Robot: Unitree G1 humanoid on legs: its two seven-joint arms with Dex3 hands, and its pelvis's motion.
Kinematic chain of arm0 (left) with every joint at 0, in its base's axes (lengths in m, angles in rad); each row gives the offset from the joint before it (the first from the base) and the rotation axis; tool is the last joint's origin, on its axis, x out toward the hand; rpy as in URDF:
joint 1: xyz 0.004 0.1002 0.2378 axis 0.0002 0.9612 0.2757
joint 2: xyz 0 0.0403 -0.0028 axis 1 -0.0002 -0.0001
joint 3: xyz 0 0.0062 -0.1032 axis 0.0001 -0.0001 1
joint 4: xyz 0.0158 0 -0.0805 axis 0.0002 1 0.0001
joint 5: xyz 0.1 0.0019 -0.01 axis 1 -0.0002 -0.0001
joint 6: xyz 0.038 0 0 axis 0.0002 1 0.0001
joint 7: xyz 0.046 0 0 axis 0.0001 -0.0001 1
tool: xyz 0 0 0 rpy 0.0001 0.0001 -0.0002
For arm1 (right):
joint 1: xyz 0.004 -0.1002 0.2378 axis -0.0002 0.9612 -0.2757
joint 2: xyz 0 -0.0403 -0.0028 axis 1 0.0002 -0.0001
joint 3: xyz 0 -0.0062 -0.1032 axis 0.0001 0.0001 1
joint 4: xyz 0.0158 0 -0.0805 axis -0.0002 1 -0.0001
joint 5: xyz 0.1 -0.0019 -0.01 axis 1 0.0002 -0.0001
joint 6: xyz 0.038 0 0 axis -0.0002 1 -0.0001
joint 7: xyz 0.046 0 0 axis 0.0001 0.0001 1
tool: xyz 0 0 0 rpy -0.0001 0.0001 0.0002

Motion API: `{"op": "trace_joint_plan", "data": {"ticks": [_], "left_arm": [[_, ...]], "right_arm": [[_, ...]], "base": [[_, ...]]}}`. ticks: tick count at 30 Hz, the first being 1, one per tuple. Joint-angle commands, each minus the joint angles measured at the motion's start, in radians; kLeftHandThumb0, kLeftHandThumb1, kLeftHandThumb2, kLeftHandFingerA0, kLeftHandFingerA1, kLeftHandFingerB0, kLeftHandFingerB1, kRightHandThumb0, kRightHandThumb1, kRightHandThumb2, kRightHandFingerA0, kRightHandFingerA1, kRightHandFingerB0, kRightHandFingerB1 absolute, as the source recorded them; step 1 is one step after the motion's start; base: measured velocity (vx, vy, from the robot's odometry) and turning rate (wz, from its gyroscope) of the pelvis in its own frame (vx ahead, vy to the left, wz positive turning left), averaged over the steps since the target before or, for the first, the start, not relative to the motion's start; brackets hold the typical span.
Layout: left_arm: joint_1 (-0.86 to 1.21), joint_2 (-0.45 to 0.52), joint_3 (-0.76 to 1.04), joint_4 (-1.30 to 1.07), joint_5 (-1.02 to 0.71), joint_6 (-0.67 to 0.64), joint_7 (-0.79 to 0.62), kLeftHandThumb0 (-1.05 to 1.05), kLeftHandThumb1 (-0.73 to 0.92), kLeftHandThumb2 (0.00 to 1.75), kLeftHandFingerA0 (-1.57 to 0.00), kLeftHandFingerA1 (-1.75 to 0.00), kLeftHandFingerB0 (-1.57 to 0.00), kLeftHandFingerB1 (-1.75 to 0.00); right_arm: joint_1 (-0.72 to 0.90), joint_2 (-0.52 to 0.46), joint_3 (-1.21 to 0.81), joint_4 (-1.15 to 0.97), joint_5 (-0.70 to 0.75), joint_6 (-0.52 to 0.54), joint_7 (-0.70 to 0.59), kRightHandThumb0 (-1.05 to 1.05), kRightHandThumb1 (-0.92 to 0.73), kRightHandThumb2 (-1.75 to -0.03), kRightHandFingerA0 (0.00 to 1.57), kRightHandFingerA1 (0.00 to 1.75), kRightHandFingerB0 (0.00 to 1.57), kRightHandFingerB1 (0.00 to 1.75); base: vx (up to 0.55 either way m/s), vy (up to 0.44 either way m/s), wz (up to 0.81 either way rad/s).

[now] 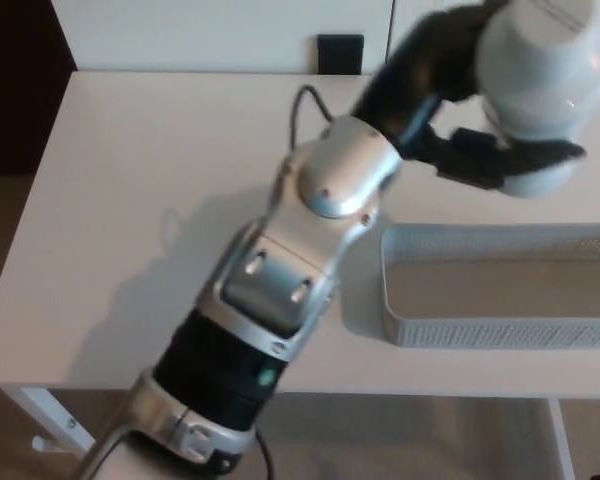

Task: The robot walk up to a desk on which a bottle is kept on the left hand side and a container is kept on the right hand side. The robot uses its left hand to pick up the bottle and places it in the container.

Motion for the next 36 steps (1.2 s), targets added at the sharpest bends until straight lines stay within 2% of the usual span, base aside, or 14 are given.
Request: {"op": "trace_joint_plan", "data": {"ticks": [1,3,4,8,20,22,23,25,26,27,28,29,35,36], "left_arm": [[-0.016,-0.062,-0.058,0.1,0.045,0.006,0.025,-0.32,0.72,0.8,-1.23,-1.22,-0.88,-0.94],[-0.002,-0.068,-0.079,0.131,0.048,-0.011,0.028,-0.33,0.72,0.78,-1.2,-1.2,-0.88,-0.86],[0.005,-0.067,-0.09,0.143,0.051,-0.016,0.028,-0.31,0.68,0.87,-1.2,-1.21,-0.88,-0.91],[0.021,-0.06,-0.109,0.176,0.054,-0.01,0.024,-0.29,0.71,0.86,-1.21,-1.25,-0.85,-1.03],[0.038,-0.034,-0.085,0.248,0.048,-0.031,0.026,-0.2,0.76,0.79,-1.14,-1.32,-0.81,-1.02],[0.029,-0.021,-0.07,0.28,0.052,-0.048,0.028,-0.16,0.78,0.74,-1.13,-1.29,-0.82,-0.9],[0.032,-0.022,-0.063,0.279,0.047,-0.041,0.027,-0.33,0.72,0.61,-1.17,-0.85,-0.75,-0.49],[0.034,-0.024,-0.057,0.279,0.043,-0.036,0.027,-0.33,0.72,0.61,-1.17,-0.85,-0.75,-0.49],[0.035,-0.026,-0.051,0.276,0.034,-0.025,0.016,-0.5,0.65,0.6,-0.9,-0.56,-0.43,-0.35],[0.035,-0.026,-0.051,0.276,0.034,-0.025,0.016,-0.5,0.65,0.6,-0.9,-0.56,-0.43,-0.35],[0.029,-0.007,-0.064,0.268,0.034,-0.016,-0.035,-0.38,0.26,0.9,0.0,-0.48,0.0,-0.49],[0.025,0.006,-0.072,0.266,0.036,-0.023,-0.061,-0.8,0.47,0.9,0.0,-0.11,0.0,-0.1],[0.024,0.028,-0.068,0.243,0.038,-0.014,-0.096,-0.92,0.51,0.93,0.0,0.0,0.0,0.0],[0.022,0.034,-0.063,0.235,0.033,-0.011,-0.106,-0.97,0.64,0.6,0.0,0.0,0.0,-0.01]], "right_arm": [[-0.008,-0.016,0.001,0.003,-0.003,-0.004,0.012,-0.47,-0.48,-0.53,0.69,0.6,0.51,0.48],[-0.014,-0.018,0.004,0.009,-0.009,-0.012,0.01,-0.48,-0.48,-0.54,0.7,0.6,0.51,0.48],[-0.016,-0.018,0.004,0.005,-0.006,-0.004,0.01,-0.46,-0.47,-0.54,0.7,0.61,0.51,0.48],[-0.018,-0.021,0.003,-0.002,0.002,0.008,0.018,-0.49,-0.46,-0.53,0.69,0.61,0.51,0.48],[-0.011,-0.02,0.006,-0.015,0.001,0.02,0.013,-0.43,-0.48,-0.54,0.67,0.61,0.51,0.49],[-0.019,-0.021,0.006,-0.008,0.0,0.018,0.012,-0.45,-0.48,-0.54,0.68,0.61,0.52,0.49],[-0.019,-0.021,0.006,-0.009,0.001,0.018,0.013,-0.44,-0.48,-0.54,0.67,0.61,0.52,0.5],[-0.019,-0.021,0.006,-0.01,0.001,0.019,0.014,-0.44,-0.48,-0.54,0.67,0.61,0.52,0.5],[-0.02,-0.023,0.006,-0.011,0.001,0.017,0.016,-0.46,-0.48,-0.53,0.69,0.61,0.54,0.5],[-0.02,-0.023,0.006,-0.011,0.001,0.017,0.016,-0.46,-0.48,-0.53,0.69,0.61,0.54,0.5],[-0.022,-0.024,0.002,-0.013,0.009,0.023,0.022,-0.45,-0.47,-0.53,0.68,0.62,0.52,0.5],[-0.024,-0.025,0.005,-0.011,0.005,0.023,0.02,-0.45,-0.46,-0.53,0.67,0.6,0.52,0.49],[-0.03,-0.028,0.007,-0.01,-0.005,0.024,0.011,-0.43,-0.49,-0.54,0.66,0.59,0.52,0.48],[-0.032,-0.029,0.008,-0.009,-0.006,0.024,0.012,-0.43,-0.49,-0.54,0.65,0.59,0.51,0.49]], "base": [[0.0,0.0,0.0],[0.0,0.0,0.0],[0.0,0.0,0.0],[0.0,0.0,0.0],[0.0,0.0,0.0],[0.0,0.0,0.0],[0.0,0.0,0.0],[0.0,0.0,0.0],[0.0,0.0,0.0],[0.0,0.0,0.0],[0.0,0.0,0.0],[0.0,0.0,0.0],[0.0,0.0,0.0],[0.0,0.0,0.0]]}}
